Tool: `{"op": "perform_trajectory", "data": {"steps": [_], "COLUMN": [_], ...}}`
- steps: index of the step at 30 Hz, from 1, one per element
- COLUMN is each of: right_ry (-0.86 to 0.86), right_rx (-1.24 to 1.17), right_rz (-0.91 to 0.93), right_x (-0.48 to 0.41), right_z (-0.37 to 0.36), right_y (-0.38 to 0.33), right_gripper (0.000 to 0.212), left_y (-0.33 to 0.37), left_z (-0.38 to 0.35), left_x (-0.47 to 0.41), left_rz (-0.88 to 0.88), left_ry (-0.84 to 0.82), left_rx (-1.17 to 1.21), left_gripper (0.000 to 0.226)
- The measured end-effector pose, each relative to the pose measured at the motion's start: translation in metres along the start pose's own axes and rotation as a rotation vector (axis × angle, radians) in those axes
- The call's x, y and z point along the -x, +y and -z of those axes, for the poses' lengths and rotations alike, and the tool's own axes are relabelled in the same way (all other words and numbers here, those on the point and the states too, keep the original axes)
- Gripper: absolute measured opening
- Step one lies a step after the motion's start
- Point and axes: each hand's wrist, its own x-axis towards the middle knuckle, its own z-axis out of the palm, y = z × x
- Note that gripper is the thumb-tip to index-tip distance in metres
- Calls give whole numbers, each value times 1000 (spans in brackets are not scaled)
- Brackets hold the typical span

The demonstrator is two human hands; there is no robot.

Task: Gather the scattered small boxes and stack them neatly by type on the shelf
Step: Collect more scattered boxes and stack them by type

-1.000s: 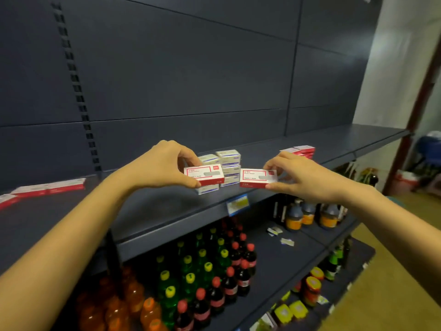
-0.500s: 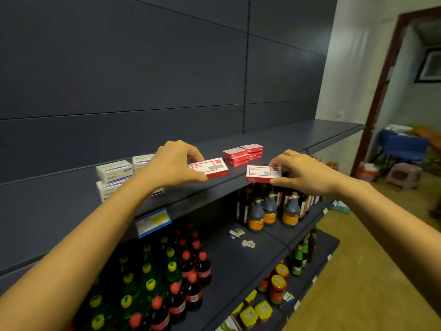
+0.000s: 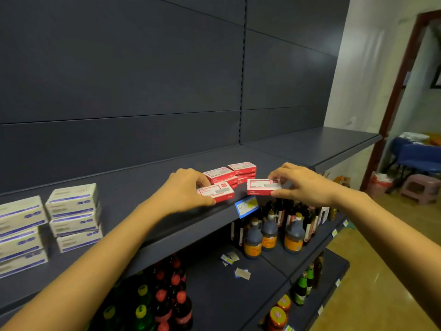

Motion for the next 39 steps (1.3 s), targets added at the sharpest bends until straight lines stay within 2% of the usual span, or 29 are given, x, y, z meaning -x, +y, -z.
{"op": "perform_trajectory", "data": {"steps": [6,9,13,16,19,22,28,34,39], "right_ry": [-45,-63,-110,-120,-93,-1,74,61,36], "right_rx": [-64,-76,-98,-87,23,59,-88,-193,-227], "right_rz": [77,146,256,320,395,508,812,1085,1238], "right_x": [-39,-56,-76,-88,-97,-102,-110,-109,-88], "right_z": [-15,-21,-30,-33,-28,-16,2,-12,-20], "right_y": [26,38,51,59,63,57,4,-84,-160], "right_gripper": [38,39,40,40,44,45,29,32,35], "left_y": [-4,-5,-4,0,7,14,20,33,41], "left_z": [-27,-34,-41,-44,-42,-34,-8,24,52], "left_x": [-20,-23,-21,-21,-18,-10,26,100,174], "left_rz": [-4,39,84,140,195,271,434,660,859], "left_ry": [8,58,154,179,204,299,460,536,518], "left_rx": [-19,13,15,1,3,-31,-320,-482,-602], "left_gripper": [43,44,34,38,42,39,29,27,27]}}
